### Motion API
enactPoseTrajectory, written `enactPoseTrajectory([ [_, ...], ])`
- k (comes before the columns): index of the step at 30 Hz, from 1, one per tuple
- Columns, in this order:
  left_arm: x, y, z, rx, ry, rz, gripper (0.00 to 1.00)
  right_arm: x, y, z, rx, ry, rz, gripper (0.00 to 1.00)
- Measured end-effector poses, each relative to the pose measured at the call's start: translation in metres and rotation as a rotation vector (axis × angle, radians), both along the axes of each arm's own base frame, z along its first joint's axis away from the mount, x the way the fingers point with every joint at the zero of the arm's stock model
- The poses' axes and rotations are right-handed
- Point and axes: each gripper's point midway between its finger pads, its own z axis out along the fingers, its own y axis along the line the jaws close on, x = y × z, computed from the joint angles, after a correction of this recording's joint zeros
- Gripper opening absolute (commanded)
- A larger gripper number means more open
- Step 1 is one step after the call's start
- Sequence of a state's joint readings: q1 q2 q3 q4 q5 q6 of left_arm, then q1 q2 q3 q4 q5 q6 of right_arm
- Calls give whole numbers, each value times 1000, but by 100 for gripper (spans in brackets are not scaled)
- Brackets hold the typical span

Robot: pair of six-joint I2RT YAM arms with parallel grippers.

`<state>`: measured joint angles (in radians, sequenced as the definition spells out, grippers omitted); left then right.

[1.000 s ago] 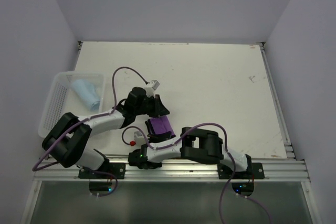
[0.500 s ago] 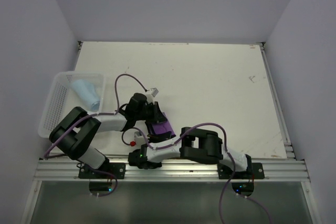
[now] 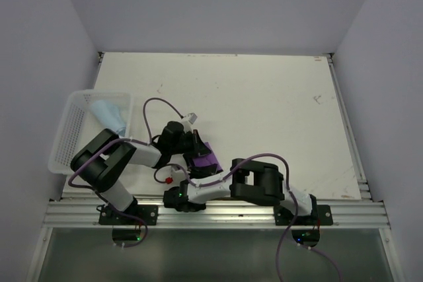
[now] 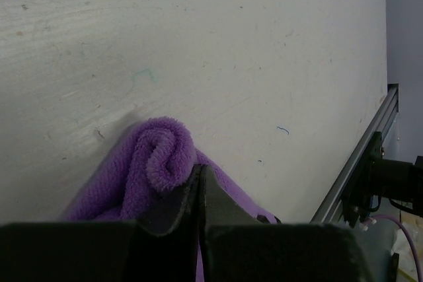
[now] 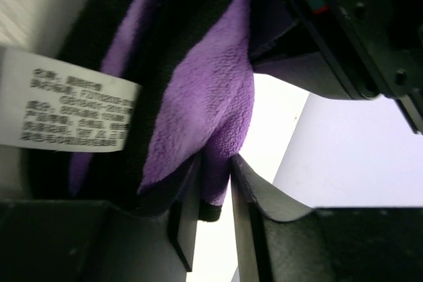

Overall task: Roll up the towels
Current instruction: Roll the towel

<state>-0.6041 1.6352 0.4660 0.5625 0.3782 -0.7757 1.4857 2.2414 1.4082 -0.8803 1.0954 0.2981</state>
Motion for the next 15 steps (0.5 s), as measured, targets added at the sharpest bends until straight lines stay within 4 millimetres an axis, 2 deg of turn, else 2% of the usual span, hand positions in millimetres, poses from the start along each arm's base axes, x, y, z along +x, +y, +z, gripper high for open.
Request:
enactPoseTrajectory([
  [8,-1,-3,-2,-23,13,2,3,-5,-13,8,86,44,-24,40],
  [11,-1,-3,-3,-31,6,2,3,-9,-14,14,219,79,-59,42],
  [15,-1,-3,-2,-36,-4,4,2,-12,-10,36,448,131,-110,45],
])
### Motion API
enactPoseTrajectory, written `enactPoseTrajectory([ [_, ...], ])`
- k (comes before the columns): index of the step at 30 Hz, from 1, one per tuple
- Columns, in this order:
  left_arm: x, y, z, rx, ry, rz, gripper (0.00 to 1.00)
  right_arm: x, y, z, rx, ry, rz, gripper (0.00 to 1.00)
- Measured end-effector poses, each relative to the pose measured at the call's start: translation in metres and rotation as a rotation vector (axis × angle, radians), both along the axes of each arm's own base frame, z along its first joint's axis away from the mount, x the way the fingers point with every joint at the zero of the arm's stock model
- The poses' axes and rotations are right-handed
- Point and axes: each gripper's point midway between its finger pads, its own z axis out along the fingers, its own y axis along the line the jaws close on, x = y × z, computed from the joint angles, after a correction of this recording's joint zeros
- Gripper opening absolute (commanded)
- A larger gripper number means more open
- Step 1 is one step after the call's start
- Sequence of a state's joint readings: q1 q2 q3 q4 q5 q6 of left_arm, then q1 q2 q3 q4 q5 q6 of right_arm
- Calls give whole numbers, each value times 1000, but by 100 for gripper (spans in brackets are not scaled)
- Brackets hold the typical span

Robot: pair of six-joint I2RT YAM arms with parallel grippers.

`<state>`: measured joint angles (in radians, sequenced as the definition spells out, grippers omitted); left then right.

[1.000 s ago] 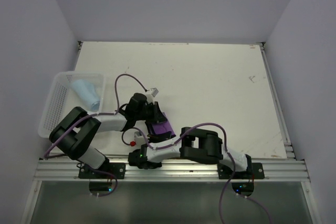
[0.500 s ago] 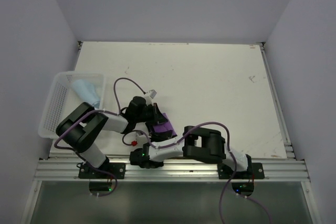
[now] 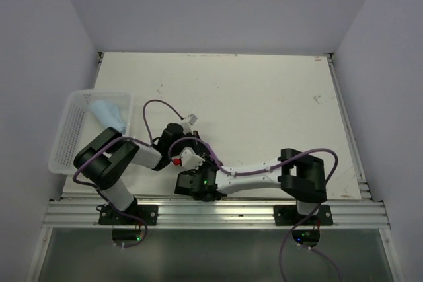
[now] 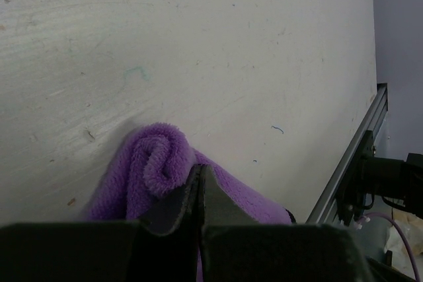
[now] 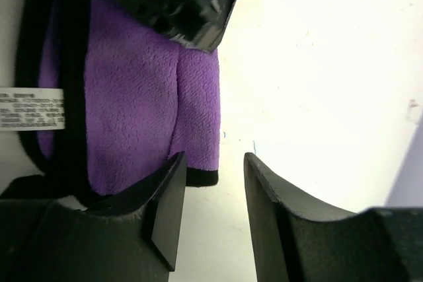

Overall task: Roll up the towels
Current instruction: Roll the towel

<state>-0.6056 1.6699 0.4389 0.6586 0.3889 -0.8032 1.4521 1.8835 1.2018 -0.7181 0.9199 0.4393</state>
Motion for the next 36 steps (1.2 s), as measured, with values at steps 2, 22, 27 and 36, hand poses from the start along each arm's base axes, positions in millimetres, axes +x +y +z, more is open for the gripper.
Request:
enactPoseTrajectory([
  [2,0,0,0,-1,-2,0,1,0,3,10,81,19,-11,47],
  [22,1,4,1,20,-7,23,1,22,-27,32,794,383,-200,45],
  [27,1,4,1,21,-6,24,1,24,-19,19,907,516,-241,47],
  [36,1,5,1,24,-4,26,1,7,-16,-20,868,641,-260,47],
])
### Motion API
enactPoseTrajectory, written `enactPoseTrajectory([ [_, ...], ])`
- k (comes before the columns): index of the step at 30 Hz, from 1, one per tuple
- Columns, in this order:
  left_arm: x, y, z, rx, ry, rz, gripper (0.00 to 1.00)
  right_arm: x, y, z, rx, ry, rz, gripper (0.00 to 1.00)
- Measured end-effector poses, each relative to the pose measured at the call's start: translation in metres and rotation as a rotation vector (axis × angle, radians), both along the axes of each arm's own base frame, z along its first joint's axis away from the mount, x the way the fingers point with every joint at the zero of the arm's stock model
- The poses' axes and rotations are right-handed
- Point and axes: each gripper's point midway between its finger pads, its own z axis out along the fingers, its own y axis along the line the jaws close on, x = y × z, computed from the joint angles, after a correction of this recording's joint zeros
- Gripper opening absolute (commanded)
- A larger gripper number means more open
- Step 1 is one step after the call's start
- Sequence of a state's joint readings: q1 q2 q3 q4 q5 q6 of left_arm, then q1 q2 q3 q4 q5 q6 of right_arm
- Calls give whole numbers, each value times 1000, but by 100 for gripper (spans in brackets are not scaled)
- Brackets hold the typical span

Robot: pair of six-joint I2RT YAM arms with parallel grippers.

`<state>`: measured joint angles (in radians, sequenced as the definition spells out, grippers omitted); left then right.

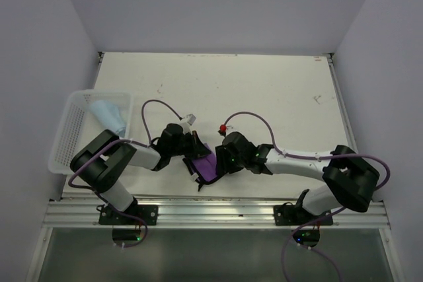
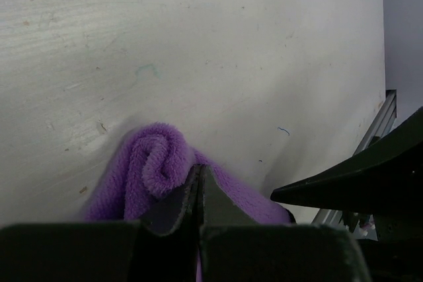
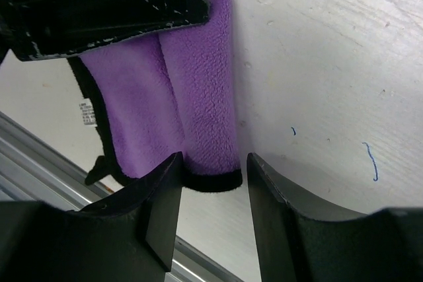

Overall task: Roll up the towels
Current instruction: Roll the towel

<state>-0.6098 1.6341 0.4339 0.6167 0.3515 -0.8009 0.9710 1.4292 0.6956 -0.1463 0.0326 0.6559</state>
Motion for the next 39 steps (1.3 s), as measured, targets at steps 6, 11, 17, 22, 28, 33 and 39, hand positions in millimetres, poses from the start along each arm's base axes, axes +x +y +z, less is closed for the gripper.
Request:
enactPoseTrajectory([
  [6,0,1,0,4,2,3,0,-3,-2,-13,-14,14,4,31],
  [11,0,1,0,6,2,3,0,-2,-1,-14,-3,6,8,10],
  [17,2,1,0,21,6,0,0,-3,3,-15,25,-5,31,0],
  [22,5,-1,1,41,14,-9,0,-6,6,-14,3,-74,53,0],
  [28,9,-4,1,68,29,-20,0,-12,12,-11,-90,-219,74,0],
  [33,9,-4,0,80,31,-22,0,-13,14,-10,-205,-319,71,0],
  [39,10,-3,0,84,30,-18,0,-14,18,-9,-353,-408,71,0],
])
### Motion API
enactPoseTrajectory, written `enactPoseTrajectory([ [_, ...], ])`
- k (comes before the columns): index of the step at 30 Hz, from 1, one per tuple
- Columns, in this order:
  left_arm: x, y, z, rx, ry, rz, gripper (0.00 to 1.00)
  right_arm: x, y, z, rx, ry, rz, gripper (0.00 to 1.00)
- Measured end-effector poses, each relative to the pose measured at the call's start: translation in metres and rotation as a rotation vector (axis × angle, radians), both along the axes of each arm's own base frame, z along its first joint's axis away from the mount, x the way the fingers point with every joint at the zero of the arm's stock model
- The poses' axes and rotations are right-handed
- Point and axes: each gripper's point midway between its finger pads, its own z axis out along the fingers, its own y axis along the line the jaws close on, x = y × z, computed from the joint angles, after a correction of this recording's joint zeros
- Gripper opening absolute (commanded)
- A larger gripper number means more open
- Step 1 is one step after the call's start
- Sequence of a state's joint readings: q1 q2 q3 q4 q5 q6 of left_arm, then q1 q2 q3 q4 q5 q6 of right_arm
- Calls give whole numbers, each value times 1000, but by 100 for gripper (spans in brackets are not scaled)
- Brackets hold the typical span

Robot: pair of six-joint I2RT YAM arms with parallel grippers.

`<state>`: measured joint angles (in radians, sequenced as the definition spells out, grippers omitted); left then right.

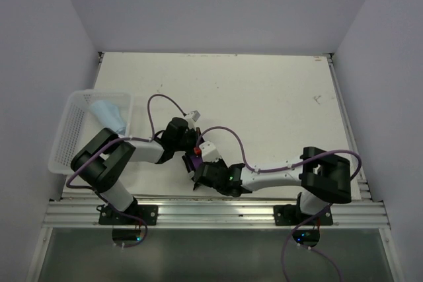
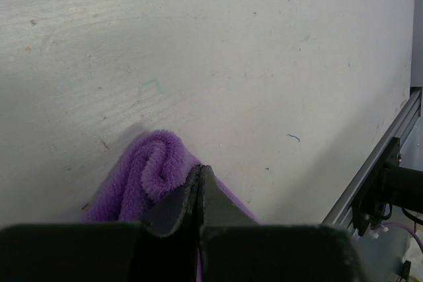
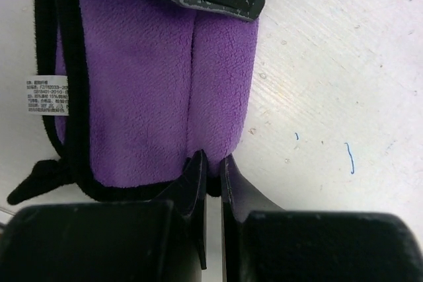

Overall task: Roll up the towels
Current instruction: Roll the towel

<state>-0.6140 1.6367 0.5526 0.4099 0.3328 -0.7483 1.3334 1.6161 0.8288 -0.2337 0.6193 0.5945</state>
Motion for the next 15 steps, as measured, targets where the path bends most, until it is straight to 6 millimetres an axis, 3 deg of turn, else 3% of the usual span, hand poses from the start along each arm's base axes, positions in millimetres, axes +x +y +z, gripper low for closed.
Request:
enactPoseTrajectory([
  [10,-2,8,3,37,1,22,1,0,1,1,-119,-89,-29,0],
  [15,2,22,15,80,-29,71,13,0,-1,1,-116,-89,-49,0],
])
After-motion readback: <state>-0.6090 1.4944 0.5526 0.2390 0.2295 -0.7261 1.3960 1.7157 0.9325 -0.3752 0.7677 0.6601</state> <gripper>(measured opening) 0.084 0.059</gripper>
